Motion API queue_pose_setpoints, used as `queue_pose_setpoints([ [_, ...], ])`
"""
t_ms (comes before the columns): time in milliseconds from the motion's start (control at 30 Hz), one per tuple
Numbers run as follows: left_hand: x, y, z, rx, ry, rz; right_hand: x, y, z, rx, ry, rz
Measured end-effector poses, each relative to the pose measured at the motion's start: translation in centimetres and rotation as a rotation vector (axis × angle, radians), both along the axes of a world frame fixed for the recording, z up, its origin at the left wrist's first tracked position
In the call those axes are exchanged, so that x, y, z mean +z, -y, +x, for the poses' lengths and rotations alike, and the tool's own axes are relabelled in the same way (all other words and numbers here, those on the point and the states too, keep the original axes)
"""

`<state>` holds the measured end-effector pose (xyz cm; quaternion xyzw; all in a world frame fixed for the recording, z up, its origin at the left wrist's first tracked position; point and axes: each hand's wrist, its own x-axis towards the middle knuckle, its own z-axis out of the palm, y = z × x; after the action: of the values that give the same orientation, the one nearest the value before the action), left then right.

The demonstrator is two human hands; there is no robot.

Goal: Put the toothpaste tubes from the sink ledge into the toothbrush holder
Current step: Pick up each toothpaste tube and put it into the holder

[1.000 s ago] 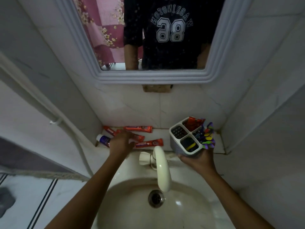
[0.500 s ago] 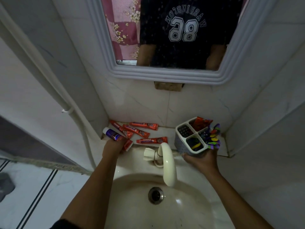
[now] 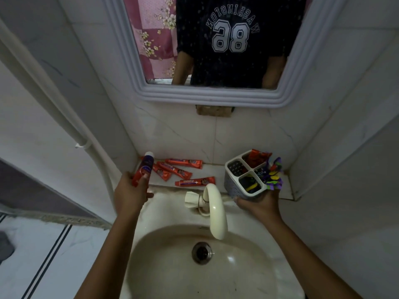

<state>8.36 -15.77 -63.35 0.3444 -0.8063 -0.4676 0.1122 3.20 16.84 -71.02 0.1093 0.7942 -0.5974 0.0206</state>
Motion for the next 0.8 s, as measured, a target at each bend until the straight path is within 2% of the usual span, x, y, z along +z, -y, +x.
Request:
queue_pose_setpoints([
  [100, 3.1, -1.1, 0.4, -0.158, -0.051, -0.176, 0.3, 0.1, 0.0, 0.009, 0.004, -0.021],
  [333, 9.6, -5.9, -3.5, -0.697, -0.093, -0.611, -1.1, -0.4, -0.4, 0.009, 0.039, 0.008],
  [467, 9.2, -9.4, -7.8, -0.854, -0.08, -0.777, -2.3, -0.4, -1.1, -0.004, 0.046, -0.031],
  [567, 7.7, -11.7, -10.8, -0.943, -0.02, -0.859, -4.3, -1.1, -1.7, -0.014, -0.018, -0.005],
  [633, 7.2, -13.3, -12.3, -0.991, 0.005, -0.853, -7.9, -2.2, -2.5, 0.015, -0.023, -0.022],
  [667, 6.9, -13.8, -13.0, -1.012, 0.007, -0.793, -7.5, -2.3, -2.4, 0.015, -0.005, -0.013],
  [767, 6.1, -13.2, -14.1, -0.915, -0.047, -0.425, -4.4, -1.4, -1.5, 0.013, 0.034, 0.001],
  [800, 5.5, -12.3, -14.2, -0.839, -0.082, -0.368, -4.0, -1.3, -1.3, 0.027, 0.037, 0.031],
])
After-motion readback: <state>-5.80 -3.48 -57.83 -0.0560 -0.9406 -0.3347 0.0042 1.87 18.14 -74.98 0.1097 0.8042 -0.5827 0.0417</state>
